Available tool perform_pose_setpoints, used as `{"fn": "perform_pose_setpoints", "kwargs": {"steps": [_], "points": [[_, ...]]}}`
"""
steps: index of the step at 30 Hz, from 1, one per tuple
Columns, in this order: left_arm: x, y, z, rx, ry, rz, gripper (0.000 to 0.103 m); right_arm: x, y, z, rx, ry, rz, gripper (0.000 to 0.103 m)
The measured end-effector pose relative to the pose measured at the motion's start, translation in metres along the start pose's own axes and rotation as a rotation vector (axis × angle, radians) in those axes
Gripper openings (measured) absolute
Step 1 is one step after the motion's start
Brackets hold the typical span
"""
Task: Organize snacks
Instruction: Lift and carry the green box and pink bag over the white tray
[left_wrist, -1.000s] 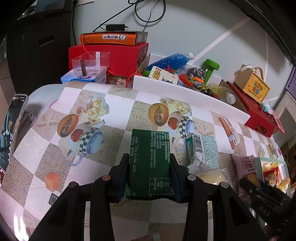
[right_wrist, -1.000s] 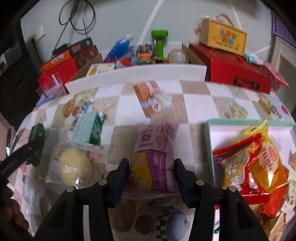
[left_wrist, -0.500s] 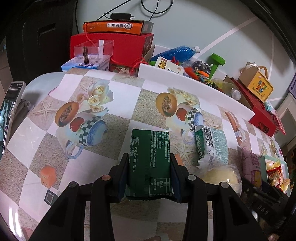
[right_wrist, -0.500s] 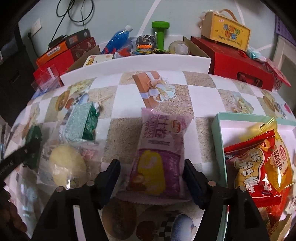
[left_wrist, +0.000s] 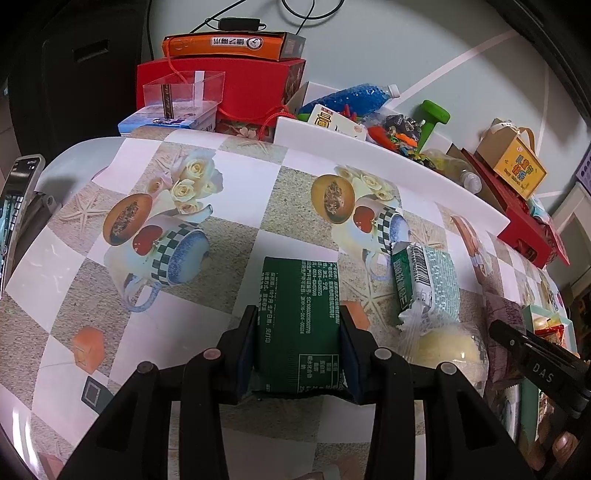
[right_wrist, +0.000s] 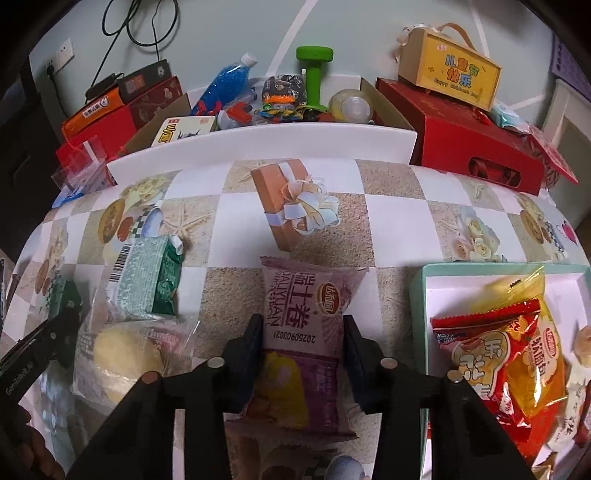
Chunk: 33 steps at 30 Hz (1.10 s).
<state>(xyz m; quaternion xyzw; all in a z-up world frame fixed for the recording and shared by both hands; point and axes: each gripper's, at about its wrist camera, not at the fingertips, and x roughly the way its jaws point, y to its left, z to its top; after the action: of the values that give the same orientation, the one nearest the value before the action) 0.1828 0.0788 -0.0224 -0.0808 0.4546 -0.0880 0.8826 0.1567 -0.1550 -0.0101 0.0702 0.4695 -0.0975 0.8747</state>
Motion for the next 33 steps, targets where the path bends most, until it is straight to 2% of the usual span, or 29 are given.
{"fn": "perform_pose_setpoints", "kwargs": {"steps": [16,26,33], "points": [[-0.046,-0.022,0.002,0.041,-0.046,-0.041,0.042,-0.074,-0.006,-0.030,0.055,-0.090,0.042,0.041],[-0.081,-0.084,-0.010,0.154,-0.076,-0.159,0.042,-0.128,-0.043,-0.048,0.132,-0.170,0.023,0.041],[-0.084,-0.137,-0.024,0.252,-0.054,-0.229,0.042,-0.153,-0.102,-0.057,0.247,-0.228,-0.019,0.041]]}}
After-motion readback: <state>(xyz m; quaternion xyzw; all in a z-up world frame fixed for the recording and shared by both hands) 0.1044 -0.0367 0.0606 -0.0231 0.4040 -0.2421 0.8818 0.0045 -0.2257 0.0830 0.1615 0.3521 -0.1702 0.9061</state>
